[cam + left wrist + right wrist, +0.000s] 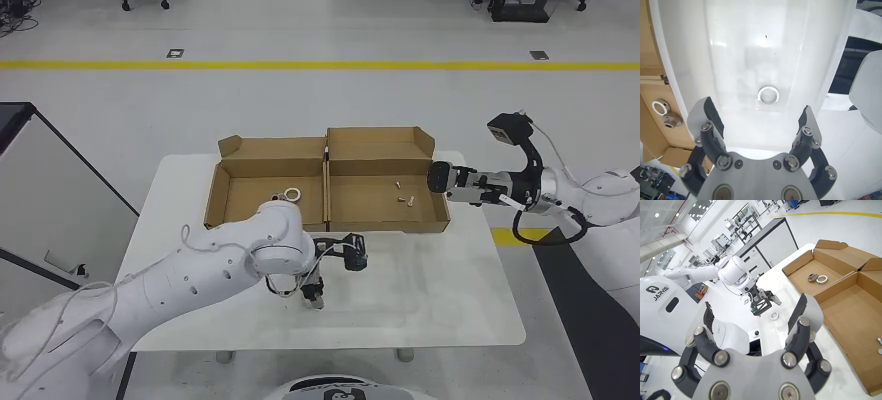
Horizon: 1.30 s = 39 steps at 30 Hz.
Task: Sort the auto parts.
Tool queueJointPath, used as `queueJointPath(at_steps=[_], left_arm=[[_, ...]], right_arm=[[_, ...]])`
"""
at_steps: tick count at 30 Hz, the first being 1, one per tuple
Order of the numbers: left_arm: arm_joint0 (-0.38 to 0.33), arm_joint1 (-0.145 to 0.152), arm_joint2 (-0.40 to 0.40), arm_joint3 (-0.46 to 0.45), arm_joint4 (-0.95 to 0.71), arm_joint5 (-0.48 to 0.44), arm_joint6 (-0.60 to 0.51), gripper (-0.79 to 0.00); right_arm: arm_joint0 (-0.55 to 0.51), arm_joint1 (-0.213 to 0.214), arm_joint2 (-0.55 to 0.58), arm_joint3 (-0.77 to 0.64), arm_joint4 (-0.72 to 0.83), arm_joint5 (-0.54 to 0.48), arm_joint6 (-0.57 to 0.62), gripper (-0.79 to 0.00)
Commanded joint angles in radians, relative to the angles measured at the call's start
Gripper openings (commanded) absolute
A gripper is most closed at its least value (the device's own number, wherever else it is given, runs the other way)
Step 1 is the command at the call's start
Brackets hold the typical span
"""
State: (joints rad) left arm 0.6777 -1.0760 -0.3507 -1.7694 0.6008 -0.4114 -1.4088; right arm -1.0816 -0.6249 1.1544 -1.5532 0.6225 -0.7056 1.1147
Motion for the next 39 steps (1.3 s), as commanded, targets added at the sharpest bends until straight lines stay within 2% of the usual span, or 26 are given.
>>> queueJointPath(at_steps=[1,2,4,9,18,21,24,30,39], left_arm=[[-0.017,-0.007,0.025,0.018,-0.01,-0.002,0.002,-0.025],[-0.024,-0.011,0.036,0.028,-0.014,-0.003,0.004,-0.102],[-0.034,-0.018,0.053,0.044,-0.021,-0.008,0.008,-0.166],[-0.056,-0.034,0.092,0.086,-0.036,-0.01,0.011,-0.265],[-0.101,-0.067,0.178,0.133,-0.044,0.0,0.0,-0.332],[-0.101,-0.076,0.181,0.147,-0.041,0.006,-0.006,-0.326],[-0.092,-0.086,0.181,0.158,-0.026,0.011,-0.011,-0.379],[-0.079,-0.103,0.181,0.179,0.002,0.019,-0.019,-0.416],[-0.065,-0.12,0.181,0.208,0.018,0.02,-0.02,-0.428]], right_arm=[[0.0,0.0,0.0,0.0,0.0,0.0,0.0,0.0],[0.0,0.0,0.0,0.0,0.0,0.0,0.0,0.0],[0.0,0.0,0.0,0.0,0.0,0.0,0.0,0.0],[0.0,0.0,0.0,0.0,0.0,0.0,0.0,0.0],[0.0,0.0,0.0,0.0,0.0,0.0,0.0,0.0],[0.0,0.0,0.0,0.0,0.0,0.0,0.0,0.0],[0.0,0.0,0.0,0.0,0.0,0.0,0.0,0.0],[0.0,0.0,0.0,0.0,0.0,0.0,0.0,0.0],[0.0,0.0,0.0,0.0,0.0,0.0,0.0,0.0]])
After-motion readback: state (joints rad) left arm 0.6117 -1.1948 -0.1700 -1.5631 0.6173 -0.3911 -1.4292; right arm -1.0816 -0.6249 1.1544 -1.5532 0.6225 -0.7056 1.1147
